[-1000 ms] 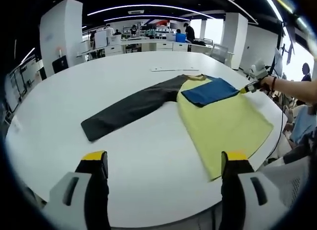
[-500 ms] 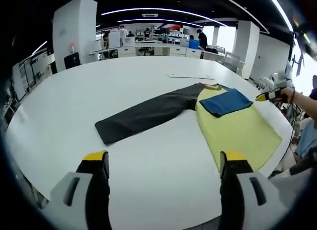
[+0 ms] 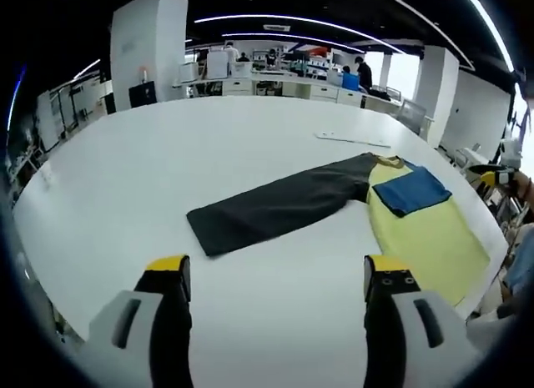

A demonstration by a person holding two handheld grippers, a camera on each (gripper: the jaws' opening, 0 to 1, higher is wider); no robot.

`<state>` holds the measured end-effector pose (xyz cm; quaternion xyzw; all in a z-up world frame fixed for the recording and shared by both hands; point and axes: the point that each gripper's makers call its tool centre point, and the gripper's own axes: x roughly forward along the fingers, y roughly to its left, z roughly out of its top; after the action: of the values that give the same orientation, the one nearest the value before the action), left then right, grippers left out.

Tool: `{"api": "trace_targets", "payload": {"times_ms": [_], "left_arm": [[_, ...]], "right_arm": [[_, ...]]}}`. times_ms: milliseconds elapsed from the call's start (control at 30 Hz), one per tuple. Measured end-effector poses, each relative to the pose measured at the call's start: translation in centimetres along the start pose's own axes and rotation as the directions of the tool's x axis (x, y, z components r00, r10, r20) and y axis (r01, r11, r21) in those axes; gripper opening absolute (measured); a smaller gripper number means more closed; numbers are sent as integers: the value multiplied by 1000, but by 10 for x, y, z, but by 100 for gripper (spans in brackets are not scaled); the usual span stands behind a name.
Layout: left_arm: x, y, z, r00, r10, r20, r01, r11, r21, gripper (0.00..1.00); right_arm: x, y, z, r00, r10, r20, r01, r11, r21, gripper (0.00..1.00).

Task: Fold the garment on the visible template until the final outline fits inside the template.

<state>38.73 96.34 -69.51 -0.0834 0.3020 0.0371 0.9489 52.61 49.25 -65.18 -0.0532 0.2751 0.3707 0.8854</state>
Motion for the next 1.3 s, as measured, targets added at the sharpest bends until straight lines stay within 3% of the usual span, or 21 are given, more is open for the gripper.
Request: {"api": "trace_targets", "payload": {"times_ms": [400,800,867,1200,1300], "left_arm": [[18,19,1,998,64,-16,-64,998,-3,77],[40,46,-2,990,137,-7,-137,983,-118,54],[44,50,-4,988,154,-15,-154,982,-104,51],[61,61,-22,974,222,-42,-225,970,-88,34],[63,63,-24,963,264,-59,-267,963,-41,30]], "right_arm": [[-26,32,-8,1000,5,11,-4,998,-59,100],[-47,38,-30,998,-62,5,62,998,-14,99],[-47,40,-31,998,-60,10,60,998,20,99],[-50,34,-34,994,-111,-4,111,994,3,98],[-51,33,-33,993,-115,8,114,993,27,97]]}}
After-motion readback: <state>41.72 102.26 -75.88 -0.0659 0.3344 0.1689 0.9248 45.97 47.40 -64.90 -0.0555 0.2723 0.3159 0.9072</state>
